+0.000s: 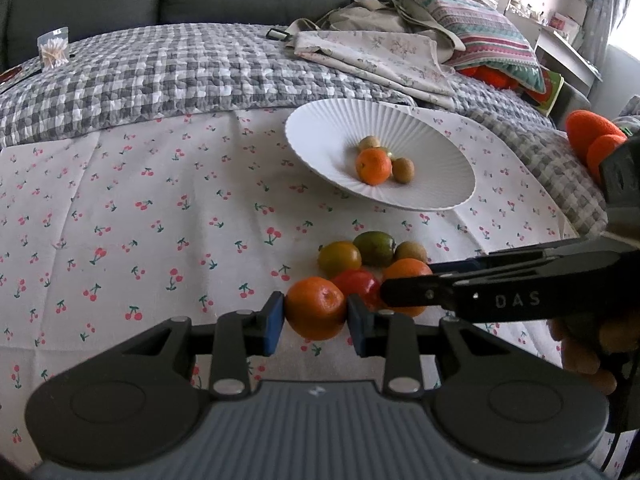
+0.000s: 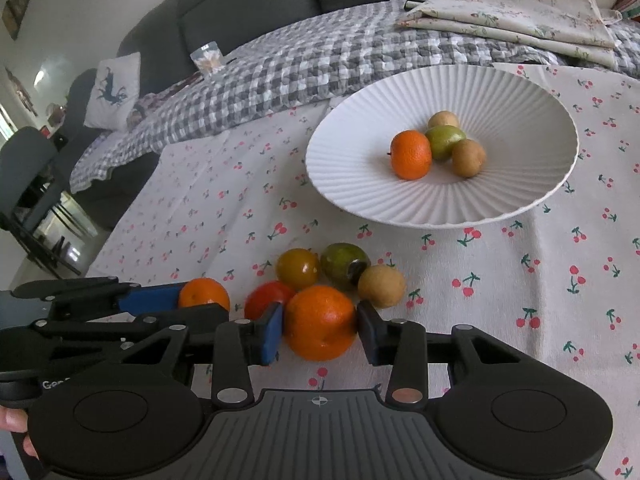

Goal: Organize fruits
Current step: 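Carry both tangerines to the white bowl and release them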

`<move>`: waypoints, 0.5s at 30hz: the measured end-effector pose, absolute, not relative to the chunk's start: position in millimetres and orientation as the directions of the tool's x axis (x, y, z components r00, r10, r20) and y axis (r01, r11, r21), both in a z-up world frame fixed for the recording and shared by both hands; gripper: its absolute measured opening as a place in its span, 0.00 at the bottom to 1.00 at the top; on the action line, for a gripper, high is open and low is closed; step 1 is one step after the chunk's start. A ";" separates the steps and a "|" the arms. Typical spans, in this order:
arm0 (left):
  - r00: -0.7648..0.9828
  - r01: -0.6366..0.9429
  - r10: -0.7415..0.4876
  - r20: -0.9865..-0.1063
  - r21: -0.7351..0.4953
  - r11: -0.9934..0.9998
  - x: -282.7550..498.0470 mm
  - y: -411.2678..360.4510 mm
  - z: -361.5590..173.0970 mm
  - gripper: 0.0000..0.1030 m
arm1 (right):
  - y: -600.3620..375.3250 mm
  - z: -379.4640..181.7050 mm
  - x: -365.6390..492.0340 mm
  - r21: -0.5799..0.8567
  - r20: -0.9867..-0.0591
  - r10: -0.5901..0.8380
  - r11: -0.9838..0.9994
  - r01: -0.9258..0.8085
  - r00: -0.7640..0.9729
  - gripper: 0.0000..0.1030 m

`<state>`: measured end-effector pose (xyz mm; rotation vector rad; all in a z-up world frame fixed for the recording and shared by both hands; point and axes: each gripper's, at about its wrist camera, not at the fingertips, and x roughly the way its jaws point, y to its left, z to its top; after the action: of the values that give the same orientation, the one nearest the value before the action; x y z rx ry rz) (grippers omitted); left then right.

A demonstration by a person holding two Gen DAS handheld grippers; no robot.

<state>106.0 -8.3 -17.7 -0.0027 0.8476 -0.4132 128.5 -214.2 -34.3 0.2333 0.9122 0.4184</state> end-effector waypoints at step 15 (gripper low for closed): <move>0.630 0.311 -0.354 -0.692 -0.194 0.931 116.0 -9.9 -0.4 0.31 | -224.0 -10.8 123.3 0.357 -0.696 0.424 0.905 -0.233 0.579 0.38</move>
<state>116.0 -9.9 -0.4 -0.0575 0.8042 -0.3810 123.3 -224.0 -10.8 0.2372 0.8729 0.3882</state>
